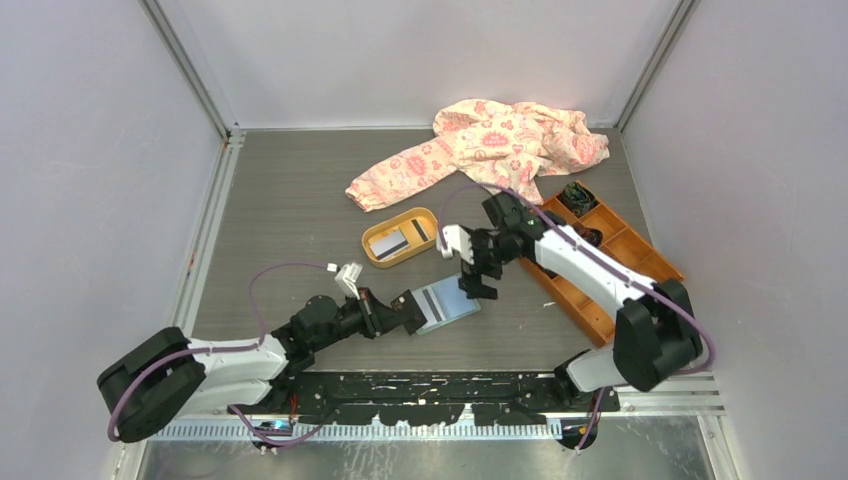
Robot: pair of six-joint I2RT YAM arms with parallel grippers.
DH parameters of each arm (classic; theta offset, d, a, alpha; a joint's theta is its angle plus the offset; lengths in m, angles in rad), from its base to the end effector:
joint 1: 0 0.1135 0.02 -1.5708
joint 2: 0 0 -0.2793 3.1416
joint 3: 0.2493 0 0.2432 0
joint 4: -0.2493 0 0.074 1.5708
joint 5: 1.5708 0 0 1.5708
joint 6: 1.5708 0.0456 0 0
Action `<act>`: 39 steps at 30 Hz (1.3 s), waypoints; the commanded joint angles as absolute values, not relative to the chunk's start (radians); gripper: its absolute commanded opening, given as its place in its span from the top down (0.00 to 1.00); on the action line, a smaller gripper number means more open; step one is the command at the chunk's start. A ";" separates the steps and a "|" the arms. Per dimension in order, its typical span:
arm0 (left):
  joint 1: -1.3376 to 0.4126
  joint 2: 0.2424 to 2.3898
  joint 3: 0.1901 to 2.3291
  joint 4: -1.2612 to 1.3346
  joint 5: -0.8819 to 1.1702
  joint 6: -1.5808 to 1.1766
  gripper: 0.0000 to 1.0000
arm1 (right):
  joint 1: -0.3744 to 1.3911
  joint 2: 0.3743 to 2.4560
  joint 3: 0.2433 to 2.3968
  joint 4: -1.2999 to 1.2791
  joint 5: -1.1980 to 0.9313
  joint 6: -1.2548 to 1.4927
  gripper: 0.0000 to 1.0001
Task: Put the credit cards into the card holder
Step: Insert the credit card into the card holder.
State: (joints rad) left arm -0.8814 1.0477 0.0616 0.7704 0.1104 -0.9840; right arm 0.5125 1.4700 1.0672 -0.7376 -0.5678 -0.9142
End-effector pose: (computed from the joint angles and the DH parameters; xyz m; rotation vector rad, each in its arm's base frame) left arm 0.1088 -0.1399 0.1665 -0.0139 2.0284 -1.3764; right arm 0.2313 0.1583 0.2520 -1.7890 1.8191 0.6170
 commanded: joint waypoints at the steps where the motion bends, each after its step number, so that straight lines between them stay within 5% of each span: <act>1: -0.877 1.134 0.104 0.880 0.131 -0.978 1.00 | 0.518 1.415 0.903 -0.694 -0.622 -1.342 0.01; 16: -0.877 1.722 0.185 1.431 0.169 -1.144 1.00 | 0.552 1.590 0.918 -0.626 -0.366 -1.344 0.13; 39: -0.853 1.865 0.198 1.431 0.106 -1.386 1.00 | 0.577 1.620 0.939 -0.658 -0.359 -1.336 0.21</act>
